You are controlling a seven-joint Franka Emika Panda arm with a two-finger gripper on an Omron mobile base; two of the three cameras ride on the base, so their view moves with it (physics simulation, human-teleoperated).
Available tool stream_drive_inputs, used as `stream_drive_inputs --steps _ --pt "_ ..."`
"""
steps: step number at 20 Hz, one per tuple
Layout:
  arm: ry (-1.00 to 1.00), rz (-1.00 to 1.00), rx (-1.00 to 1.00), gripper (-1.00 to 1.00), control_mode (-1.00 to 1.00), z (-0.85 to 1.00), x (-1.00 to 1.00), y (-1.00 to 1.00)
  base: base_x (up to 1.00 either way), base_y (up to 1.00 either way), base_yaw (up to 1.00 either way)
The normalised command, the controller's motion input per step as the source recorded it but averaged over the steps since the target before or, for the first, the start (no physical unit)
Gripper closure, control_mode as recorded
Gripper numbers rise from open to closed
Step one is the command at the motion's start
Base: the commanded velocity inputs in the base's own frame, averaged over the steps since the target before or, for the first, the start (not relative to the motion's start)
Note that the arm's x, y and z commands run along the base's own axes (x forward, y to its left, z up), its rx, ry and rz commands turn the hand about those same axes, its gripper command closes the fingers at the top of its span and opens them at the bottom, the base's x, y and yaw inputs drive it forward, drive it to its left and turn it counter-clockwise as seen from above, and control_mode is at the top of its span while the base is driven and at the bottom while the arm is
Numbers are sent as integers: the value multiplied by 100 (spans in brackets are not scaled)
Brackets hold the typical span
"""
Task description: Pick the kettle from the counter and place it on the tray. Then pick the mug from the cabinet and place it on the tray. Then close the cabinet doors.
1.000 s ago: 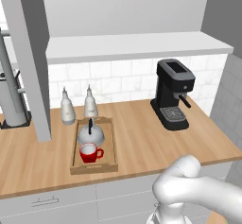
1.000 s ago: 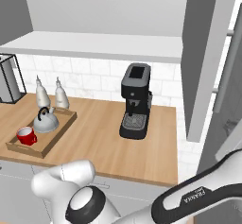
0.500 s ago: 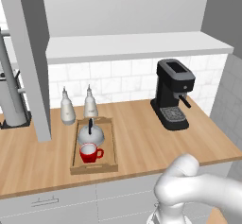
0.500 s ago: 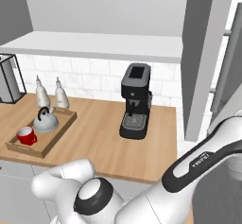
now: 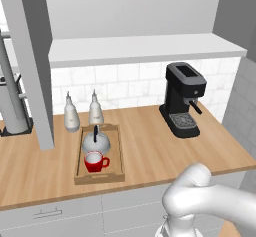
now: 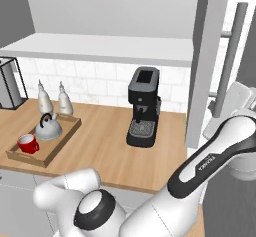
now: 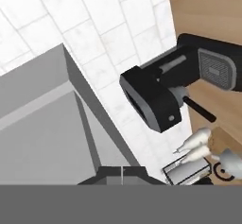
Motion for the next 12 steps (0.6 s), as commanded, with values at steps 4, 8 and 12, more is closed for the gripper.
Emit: stream_drive_inputs --steps 4,8,12 --pt "-1 4 -6 100 -100 1 0 100 0 0 0" --pt "-11 1 -5 100 -100 17 0 100 0 0 0" --pt "-22 0 -1 100 -100 27 0 100 0 0 0"
